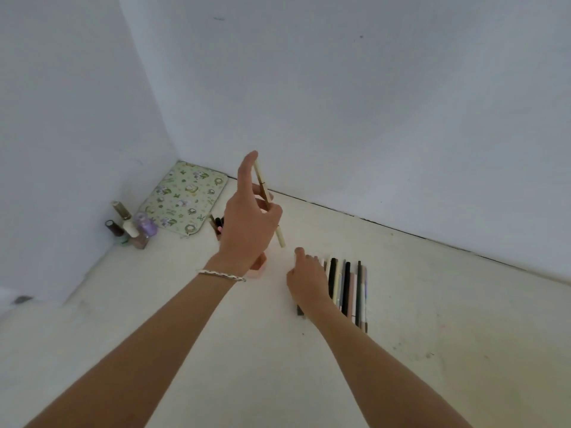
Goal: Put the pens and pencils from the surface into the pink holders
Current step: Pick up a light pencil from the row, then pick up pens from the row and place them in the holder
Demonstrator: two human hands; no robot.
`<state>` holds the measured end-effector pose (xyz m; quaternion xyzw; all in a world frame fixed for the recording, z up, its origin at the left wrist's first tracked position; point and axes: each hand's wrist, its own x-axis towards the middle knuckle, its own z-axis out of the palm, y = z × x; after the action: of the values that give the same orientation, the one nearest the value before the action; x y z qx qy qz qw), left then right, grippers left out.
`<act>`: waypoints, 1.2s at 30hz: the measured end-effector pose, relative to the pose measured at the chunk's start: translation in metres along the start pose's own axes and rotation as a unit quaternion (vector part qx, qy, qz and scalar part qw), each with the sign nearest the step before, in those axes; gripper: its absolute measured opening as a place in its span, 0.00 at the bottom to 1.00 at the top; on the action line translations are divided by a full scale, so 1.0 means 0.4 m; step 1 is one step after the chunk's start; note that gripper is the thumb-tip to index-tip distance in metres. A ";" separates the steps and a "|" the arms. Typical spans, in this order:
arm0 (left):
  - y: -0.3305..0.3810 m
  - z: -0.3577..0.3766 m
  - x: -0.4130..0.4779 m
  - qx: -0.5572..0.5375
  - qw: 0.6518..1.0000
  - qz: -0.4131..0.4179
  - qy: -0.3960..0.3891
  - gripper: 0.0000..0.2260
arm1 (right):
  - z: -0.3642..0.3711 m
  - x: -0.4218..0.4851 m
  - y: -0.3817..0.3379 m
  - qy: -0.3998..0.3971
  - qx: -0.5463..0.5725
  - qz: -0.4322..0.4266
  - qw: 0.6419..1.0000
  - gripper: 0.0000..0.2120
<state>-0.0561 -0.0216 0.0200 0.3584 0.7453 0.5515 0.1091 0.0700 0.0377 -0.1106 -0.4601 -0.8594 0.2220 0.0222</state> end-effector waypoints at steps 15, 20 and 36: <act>-0.180 -0.152 -0.016 0.197 0.973 0.109 0.045 0.09 | -0.262 0.039 -0.241 0.328 0.427 -0.137 0.831 0.16; -0.169 -0.212 -0.008 0.152 0.978 0.073 0.126 0.14 | -0.212 0.038 -0.286 0.280 0.392 -0.160 0.862 0.15; -0.034 0.018 -0.128 0.103 0.985 0.047 -0.131 0.08 | -0.243 0.025 -0.113 0.332 0.249 -0.094 0.905 0.15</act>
<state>-0.0209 -0.0516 -0.0066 0.4713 0.7600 0.4245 0.1418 0.0526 0.0593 -0.0067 -0.4040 -0.7581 0.2605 0.4407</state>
